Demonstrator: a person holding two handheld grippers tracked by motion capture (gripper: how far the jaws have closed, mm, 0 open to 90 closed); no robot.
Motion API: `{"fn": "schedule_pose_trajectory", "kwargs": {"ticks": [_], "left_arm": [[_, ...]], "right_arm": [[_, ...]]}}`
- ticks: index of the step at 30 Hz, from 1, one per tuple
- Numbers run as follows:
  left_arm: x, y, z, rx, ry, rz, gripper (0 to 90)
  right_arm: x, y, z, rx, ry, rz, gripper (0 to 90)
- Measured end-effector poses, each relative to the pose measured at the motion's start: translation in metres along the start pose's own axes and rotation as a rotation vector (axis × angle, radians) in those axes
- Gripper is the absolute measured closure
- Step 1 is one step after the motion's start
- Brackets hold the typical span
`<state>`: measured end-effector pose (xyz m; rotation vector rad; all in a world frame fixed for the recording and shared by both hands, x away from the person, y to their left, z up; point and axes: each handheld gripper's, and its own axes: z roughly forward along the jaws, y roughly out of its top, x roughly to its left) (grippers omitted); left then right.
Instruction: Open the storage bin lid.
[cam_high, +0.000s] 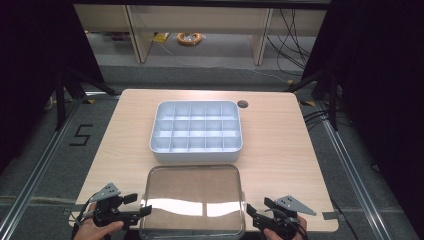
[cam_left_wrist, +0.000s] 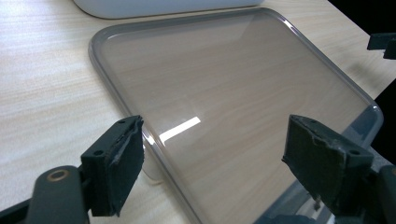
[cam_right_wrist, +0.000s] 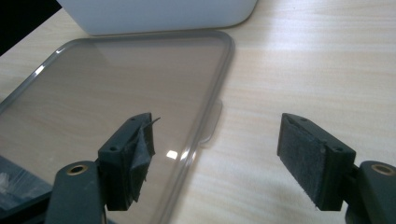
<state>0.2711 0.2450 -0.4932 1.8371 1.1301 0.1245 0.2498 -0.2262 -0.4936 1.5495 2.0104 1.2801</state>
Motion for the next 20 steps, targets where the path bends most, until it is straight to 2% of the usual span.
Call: {"fn": "schedule_pose_trajectory", "kwargs": {"ticks": [1,2,3,6,7,8,9,11,19,20], "left_arm": [[-0.0011,-0.0009,0.0001,-0.013,-0.002,-0.012,19.7],[-0.0014,-0.0018,-0.0004,-0.015,-0.004,-0.016,19.7],[-0.0014,-0.0025,-0.0013,-0.011,-0.003,-0.018,19.7],[-0.0017,-0.0039,-0.0028,-0.005,-0.001,-0.019,19.9],[-0.0017,-0.0042,-0.0028,-0.006,0.000,-0.018,19.9],[-0.0018,-0.0045,-0.0029,-0.007,-0.003,-0.021,19.9],[-0.0017,-0.0046,-0.0031,-0.003,-0.004,-0.023,19.9],[-0.0013,-0.0049,-0.0031,-0.004,-0.003,-0.023,19.9],[0.0005,-0.0048,-0.0023,-0.003,0.003,-0.037,19.9],[0.0008,-0.0048,-0.0019,-0.006,0.003,-0.040,19.9]], "right_arm": [[0.0009,-0.0009,-0.0018,0.010,-0.001,0.015,27.3],[0.0052,-0.0026,-0.0034,0.023,0.009,0.070,27.2],[-0.0002,-0.0033,-0.0032,0.011,0.009,0.005,27.2],[0.0040,-0.0048,-0.0069,0.025,-0.001,0.047,26.7],[0.0057,-0.0055,-0.0071,0.018,0.025,0.069,26.7],[0.0037,-0.0060,-0.0067,0.019,0.001,0.037,26.6],[0.0013,-0.0061,-0.0065,0.016,-0.002,0.009,26.6],[0.0017,-0.0063,-0.0079,0.020,0.018,0.018,26.5],[0.0010,-0.0066,-0.0064,0.018,0.024,0.025,26.5],[0.0045,-0.0065,-0.0081,0.041,0.018,0.069,26.5]]}}
